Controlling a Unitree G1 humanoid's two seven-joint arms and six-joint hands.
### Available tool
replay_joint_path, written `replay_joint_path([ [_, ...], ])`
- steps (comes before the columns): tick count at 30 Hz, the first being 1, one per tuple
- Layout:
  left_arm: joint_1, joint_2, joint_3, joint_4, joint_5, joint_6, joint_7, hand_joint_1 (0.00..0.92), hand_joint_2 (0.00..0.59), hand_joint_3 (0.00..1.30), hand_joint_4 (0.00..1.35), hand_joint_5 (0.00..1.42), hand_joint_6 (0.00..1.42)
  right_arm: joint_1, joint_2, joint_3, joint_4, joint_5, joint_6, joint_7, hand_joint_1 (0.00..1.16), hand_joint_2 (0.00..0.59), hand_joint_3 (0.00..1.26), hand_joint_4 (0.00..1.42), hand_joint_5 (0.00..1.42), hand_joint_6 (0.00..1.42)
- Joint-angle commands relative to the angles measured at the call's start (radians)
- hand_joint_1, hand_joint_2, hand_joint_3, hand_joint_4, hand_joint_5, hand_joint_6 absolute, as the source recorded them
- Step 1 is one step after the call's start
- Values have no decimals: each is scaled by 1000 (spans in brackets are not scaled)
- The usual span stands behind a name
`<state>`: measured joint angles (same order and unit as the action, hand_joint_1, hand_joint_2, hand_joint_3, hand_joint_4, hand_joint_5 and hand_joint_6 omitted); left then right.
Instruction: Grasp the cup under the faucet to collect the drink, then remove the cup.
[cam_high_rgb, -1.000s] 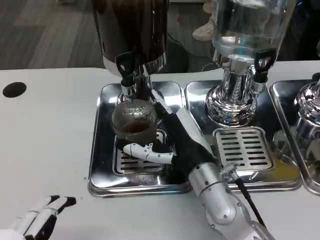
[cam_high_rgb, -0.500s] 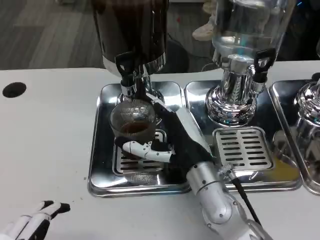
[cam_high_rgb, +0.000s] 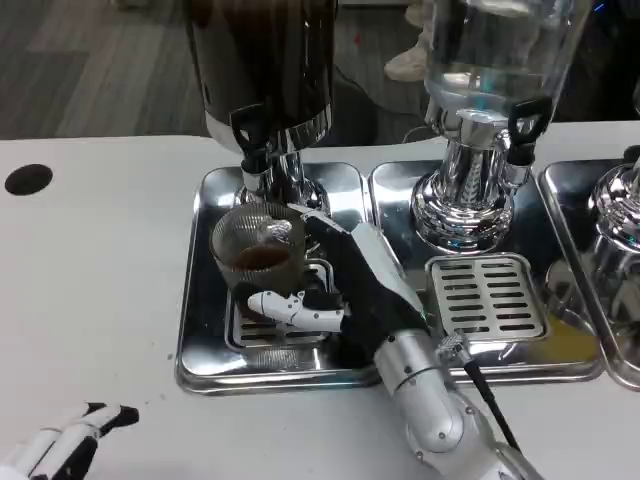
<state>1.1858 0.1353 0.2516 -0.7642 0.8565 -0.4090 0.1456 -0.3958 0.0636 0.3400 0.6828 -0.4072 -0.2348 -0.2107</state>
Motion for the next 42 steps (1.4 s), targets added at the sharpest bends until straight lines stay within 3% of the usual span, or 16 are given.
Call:
replay_joint_path([
  [1,0,-4,-1,8,-14,-3,-21,0,66,311,222,312,517,3,-1,3,9,-6,-8,-8,688,118,186,101,100,0],
  [6,-2,-6,1,11,-16,-1,-27,0,66,313,225,313,517,-3,-2,0,17,2,-12,3,680,126,151,79,86,0],
  [11,-5,-9,3,9,-23,3,-34,0,66,313,230,314,517,-1,-2,-9,18,10,-21,-6,677,127,224,146,119,0],
  [42,-23,-33,-4,22,-10,10,-63,0,68,323,258,334,517,12,-6,-40,43,27,-80,-33,654,130,332,270,220,8],
])
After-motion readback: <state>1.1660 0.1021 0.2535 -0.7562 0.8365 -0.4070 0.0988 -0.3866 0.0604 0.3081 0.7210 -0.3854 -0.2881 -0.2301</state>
